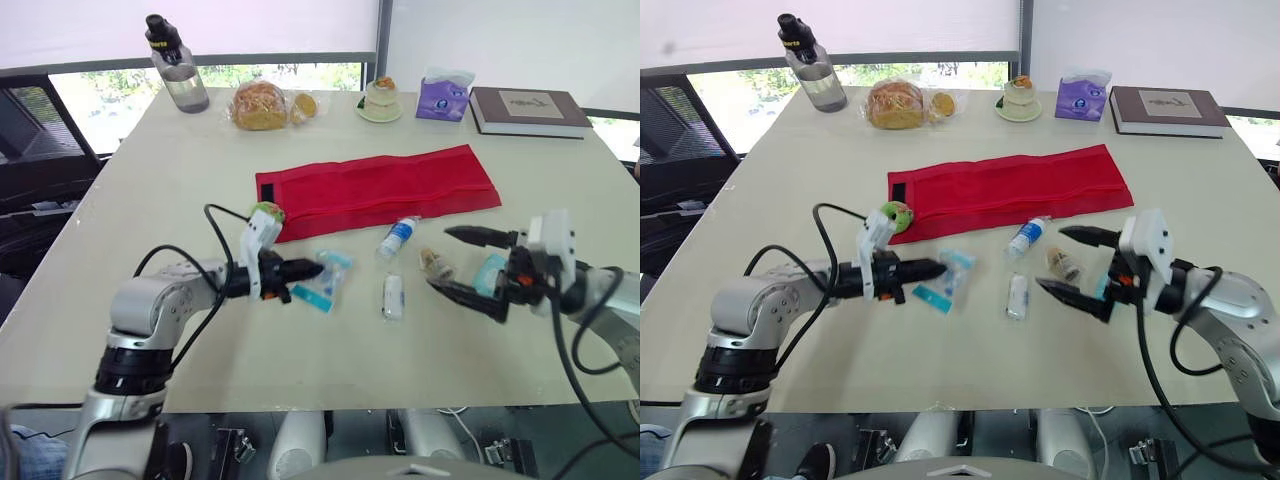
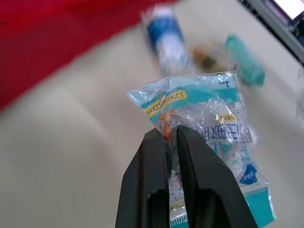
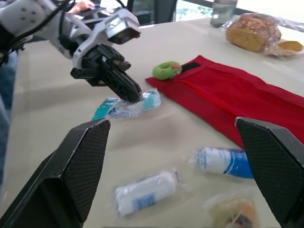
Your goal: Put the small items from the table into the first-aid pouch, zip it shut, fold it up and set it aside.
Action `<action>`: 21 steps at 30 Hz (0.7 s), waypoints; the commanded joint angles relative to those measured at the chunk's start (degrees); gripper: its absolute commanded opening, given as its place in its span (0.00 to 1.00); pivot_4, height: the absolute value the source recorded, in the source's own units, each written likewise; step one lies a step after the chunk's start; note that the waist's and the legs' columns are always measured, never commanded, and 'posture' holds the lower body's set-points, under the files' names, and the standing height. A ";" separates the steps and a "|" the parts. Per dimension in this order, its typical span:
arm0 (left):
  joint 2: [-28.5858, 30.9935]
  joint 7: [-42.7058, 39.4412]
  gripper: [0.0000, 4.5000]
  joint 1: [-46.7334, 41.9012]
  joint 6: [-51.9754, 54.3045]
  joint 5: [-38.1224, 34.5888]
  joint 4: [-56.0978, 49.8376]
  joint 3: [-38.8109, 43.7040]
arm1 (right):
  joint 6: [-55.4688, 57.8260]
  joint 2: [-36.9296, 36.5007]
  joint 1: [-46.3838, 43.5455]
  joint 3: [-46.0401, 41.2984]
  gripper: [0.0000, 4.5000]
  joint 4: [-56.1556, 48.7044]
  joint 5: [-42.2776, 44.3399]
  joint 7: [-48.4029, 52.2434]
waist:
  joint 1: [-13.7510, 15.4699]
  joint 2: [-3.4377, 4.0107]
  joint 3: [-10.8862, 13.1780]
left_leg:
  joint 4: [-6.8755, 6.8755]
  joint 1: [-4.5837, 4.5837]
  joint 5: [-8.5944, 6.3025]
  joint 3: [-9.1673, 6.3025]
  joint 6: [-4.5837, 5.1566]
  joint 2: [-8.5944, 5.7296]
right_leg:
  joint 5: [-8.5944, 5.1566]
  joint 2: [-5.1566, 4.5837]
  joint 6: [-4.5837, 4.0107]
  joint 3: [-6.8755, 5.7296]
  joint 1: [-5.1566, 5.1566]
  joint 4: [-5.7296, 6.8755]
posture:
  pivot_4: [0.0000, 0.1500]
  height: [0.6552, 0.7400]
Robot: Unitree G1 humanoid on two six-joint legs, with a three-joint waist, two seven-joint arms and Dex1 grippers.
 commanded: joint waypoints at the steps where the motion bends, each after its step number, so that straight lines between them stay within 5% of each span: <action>1: -6.05 8.45 0.01 -5.26 0.18 -2.30 -2.69 4.08 | 6.52 4.56 -6.42 2.25 1.00 1.23 2.38 -7.95 | -0.16 -0.01 0.01 | -0.01 0.01 0.00 -0.01 0.00 0.00 | 0.02 0.02 -0.01 0.00 0.00 0.01 | 1.00 1.00; 8: -16.61 20.31 0.01 -9.97 -2.00 -1.71 -4.21 6.02 | 24.47 20.88 -19.82 1.52 1.00 8.00 12.40 -29.54 | -1.18 -0.03 0.02 | -0.03 0.02 0.00 0.00 -0.01 -0.01 | 0.06 0.09 -0.02 0.06 -0.04 0.10 | 1.00 1.00; 15: -19.96 23.08 0.01 -9.29 -2.87 -3.11 -6.24 5.52 | 30.85 32.19 -25.31 -4.18 1.00 12.04 23.02 -44.90 | -0.77 0.00 0.02 | -0.01 -0.49 0.01 0.00 -0.01 0.00 | 0.09 0.08 -0.01 -0.03 -0.42 0.14 | 1.00 1.00; 18: -19.83 23.20 0.00 -9.15 -3.17 -3.40 -6.06 5.53 | 31.13 32.60 -25.71 -5.02 0.83 12.53 24.65 -47.01 | -0.79 0.00 0.02 | 0.20 -0.82 0.01 0.01 -0.01 -0.02 | 0.15 0.04 0.08 -0.08 -0.60 0.12 | 1.00 1.00; 21: -19.36 22.96 0.00 -9.01 -3.45 -3.56 -5.74 5.70 | 31.09 32.06 -25.70 -5.63 0.53 12.79 25.87 -48.02 | -0.87 0.00 0.02 | 0.27 -0.82 0.01 0.05 0.00 -0.05 | 0.20 0.05 0.16 -0.07 -0.58 0.09 | 1.00 1.00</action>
